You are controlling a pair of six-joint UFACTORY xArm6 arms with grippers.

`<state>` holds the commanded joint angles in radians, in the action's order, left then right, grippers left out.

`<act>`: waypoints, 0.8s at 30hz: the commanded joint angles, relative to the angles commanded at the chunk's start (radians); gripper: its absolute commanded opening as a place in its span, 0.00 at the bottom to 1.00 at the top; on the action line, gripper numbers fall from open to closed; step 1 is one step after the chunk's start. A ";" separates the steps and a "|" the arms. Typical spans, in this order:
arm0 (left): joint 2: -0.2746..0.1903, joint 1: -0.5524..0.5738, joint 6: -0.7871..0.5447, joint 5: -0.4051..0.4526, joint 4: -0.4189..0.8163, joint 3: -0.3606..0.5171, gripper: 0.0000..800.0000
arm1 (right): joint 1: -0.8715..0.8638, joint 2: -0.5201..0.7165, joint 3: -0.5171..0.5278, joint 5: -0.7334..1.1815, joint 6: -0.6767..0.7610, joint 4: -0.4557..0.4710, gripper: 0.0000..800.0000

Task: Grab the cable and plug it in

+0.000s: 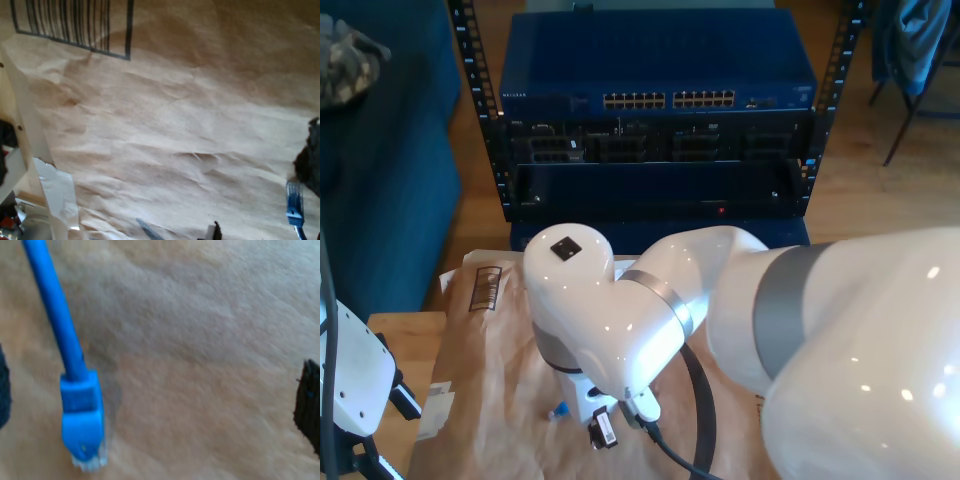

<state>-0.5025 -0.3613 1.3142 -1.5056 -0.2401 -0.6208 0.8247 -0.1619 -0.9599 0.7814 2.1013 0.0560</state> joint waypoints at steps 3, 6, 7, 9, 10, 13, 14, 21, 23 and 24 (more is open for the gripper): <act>0.002 0.000 0.000 0.000 0.000 -0.002 1.00 | 0.000 -0.014 -0.021 0.000 0.046 0.032 0.98; 0.003 0.000 0.000 0.000 0.000 0.000 1.00 | -0.002 -0.026 -0.037 0.000 0.051 0.054 0.97; 0.005 0.000 0.000 0.000 0.000 0.000 1.00 | -0.002 -0.041 -0.046 0.000 0.049 0.060 0.97; 0.005 0.000 0.000 0.000 0.000 -0.002 1.00 | -0.002 -0.060 -0.058 0.000 0.049 0.068 0.95; 0.005 0.000 0.000 0.000 0.000 -0.002 1.00 | -0.002 -0.064 -0.063 0.000 0.051 0.069 0.94; 0.005 0.000 0.000 0.002 0.000 -0.002 1.00 | -0.003 -0.077 -0.074 0.000 0.049 0.069 0.84; 0.005 0.000 0.000 0.002 0.000 -0.002 1.00 | -0.003 -0.077 -0.075 0.000 0.049 0.071 0.80; 0.006 0.002 0.000 0.018 0.000 0.000 1.00 | -0.005 -0.077 -0.072 0.000 0.051 0.071 0.55; 0.006 0.002 -0.002 0.018 0.000 0.000 1.00 | -0.003 -0.075 -0.071 0.000 0.051 0.071 0.51; 0.006 0.002 -0.002 0.018 0.000 0.000 1.00 | -0.002 -0.075 -0.069 0.000 0.051 0.071 0.51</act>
<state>-0.4964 -0.3598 1.3126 -1.4872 -0.2401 -0.6208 0.8232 -0.2371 -1.0290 0.7814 2.1519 0.1266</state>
